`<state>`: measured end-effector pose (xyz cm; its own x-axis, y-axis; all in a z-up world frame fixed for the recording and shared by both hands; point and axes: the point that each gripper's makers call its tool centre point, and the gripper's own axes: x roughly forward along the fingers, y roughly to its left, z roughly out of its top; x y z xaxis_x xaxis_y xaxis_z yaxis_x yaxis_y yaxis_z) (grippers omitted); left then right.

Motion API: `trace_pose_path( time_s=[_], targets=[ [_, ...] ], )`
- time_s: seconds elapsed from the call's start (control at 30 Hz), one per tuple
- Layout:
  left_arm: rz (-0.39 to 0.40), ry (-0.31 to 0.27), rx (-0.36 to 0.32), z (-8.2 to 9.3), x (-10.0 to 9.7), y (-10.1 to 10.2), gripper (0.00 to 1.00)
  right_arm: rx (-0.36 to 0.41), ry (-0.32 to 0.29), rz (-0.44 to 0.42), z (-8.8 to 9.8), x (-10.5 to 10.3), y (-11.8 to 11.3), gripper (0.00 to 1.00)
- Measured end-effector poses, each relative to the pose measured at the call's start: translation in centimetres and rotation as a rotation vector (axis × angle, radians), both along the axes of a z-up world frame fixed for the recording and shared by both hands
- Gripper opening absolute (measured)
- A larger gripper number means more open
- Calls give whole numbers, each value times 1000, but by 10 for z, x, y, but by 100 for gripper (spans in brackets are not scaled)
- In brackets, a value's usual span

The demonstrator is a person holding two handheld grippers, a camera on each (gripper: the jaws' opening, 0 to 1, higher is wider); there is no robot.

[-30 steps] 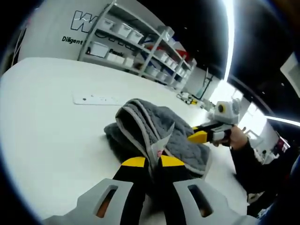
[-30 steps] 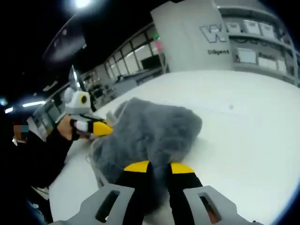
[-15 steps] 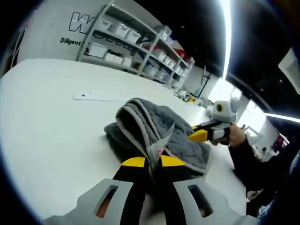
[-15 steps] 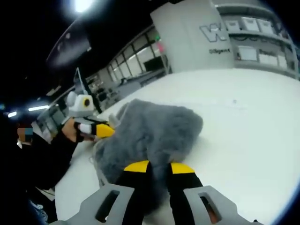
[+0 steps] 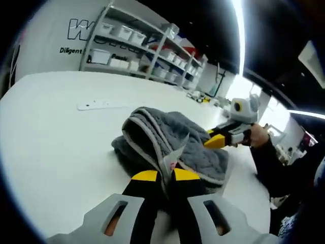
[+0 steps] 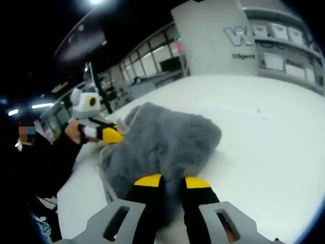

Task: Open the folded towel by lifting each exposed corner and separating the folded layers until the towel lies flat within the target outline without major curled edges

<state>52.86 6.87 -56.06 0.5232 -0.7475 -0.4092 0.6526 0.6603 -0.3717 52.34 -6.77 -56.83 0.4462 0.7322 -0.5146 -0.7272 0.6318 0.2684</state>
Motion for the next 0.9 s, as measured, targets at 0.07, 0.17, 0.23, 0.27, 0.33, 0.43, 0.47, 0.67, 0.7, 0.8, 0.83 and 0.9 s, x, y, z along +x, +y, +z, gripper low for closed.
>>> trace_pose_path(
  time_s=[0.07,0.17,0.23,0.27,0.33,0.43,0.47,0.67,0.7,0.8,0.83,0.9],
  targets=[
    [-3,0,3,1,-1,3,6,-13,0,8,0,-3,1,11],
    [-12,-4,7,3,-11,1,6,-24,12,35,-2,-6,1,11],
    [-18,-8,9,4,-13,1,6,-26,18,47,-2,-8,0,10],
    [-24,-10,16,4,-15,0,6,-24,22,50,-2,-9,0,10],
    [-36,-14,31,3,-24,-3,6,-20,39,54,-2,-10,0,10],
    [-44,-13,34,2,-27,-4,6,-26,51,61,-1,-15,1,10],
    [-45,-6,30,1,-28,-4,6,-30,52,66,-1,-16,1,10],
    [-83,-18,56,3,-41,-9,5,-40,87,80,-3,-28,1,10],
    [-85,-17,54,2,-41,-9,5,-41,88,81,-1,-30,1,10],
    [-89,-5,51,0,-45,-8,5,-54,93,93,-1,-34,2,10],
    [-92,3,43,0,-49,-8,5,-57,90,93,-1,-33,1,10],
    [-99,13,40,1,-55,-7,5,-56,94,98,-1,-36,3,10]
  ],
)
